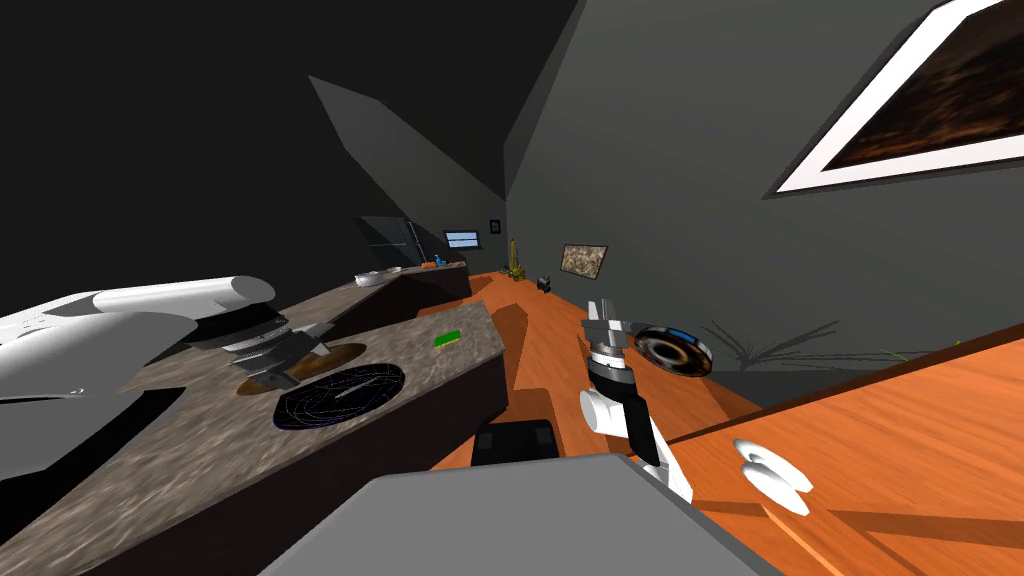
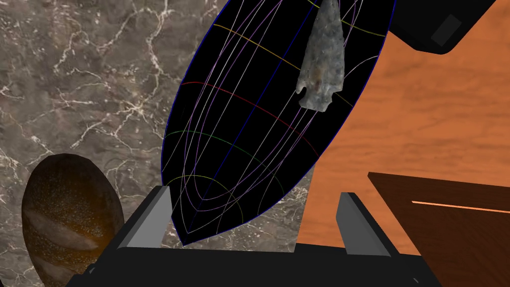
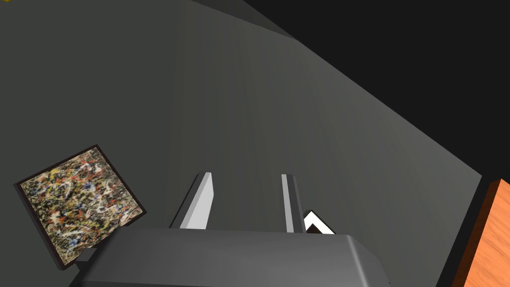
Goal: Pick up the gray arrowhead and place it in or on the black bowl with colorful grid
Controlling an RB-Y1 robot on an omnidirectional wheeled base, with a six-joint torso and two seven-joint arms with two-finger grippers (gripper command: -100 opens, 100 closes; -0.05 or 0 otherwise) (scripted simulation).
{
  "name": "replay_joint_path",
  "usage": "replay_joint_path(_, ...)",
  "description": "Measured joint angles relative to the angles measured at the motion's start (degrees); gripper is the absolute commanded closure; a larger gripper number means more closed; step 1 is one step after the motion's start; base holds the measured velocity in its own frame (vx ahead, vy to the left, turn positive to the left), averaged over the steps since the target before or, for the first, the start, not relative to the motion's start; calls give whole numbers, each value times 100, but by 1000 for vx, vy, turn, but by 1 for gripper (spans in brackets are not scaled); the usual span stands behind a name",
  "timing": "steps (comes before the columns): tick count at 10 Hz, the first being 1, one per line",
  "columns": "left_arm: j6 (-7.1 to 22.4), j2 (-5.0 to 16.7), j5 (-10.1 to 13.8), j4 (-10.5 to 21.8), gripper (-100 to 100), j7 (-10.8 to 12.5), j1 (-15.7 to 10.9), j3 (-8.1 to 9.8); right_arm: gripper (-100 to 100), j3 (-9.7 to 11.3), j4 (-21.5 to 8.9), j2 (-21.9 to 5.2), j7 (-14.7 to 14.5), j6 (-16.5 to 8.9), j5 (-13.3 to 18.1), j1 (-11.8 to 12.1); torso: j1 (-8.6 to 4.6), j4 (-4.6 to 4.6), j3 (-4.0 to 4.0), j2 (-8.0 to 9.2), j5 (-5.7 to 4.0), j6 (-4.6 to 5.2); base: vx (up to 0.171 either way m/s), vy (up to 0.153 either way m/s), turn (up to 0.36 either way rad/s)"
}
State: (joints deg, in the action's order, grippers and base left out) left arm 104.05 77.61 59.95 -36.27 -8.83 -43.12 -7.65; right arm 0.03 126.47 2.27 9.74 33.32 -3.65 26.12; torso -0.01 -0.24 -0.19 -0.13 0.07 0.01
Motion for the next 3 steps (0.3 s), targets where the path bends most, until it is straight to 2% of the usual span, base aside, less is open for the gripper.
replay_joint_path(3,0,0,0,0,0,0,0,0,0,0,0,0,0,0,0,0,1,0,0,0,0,0,0,0,0)
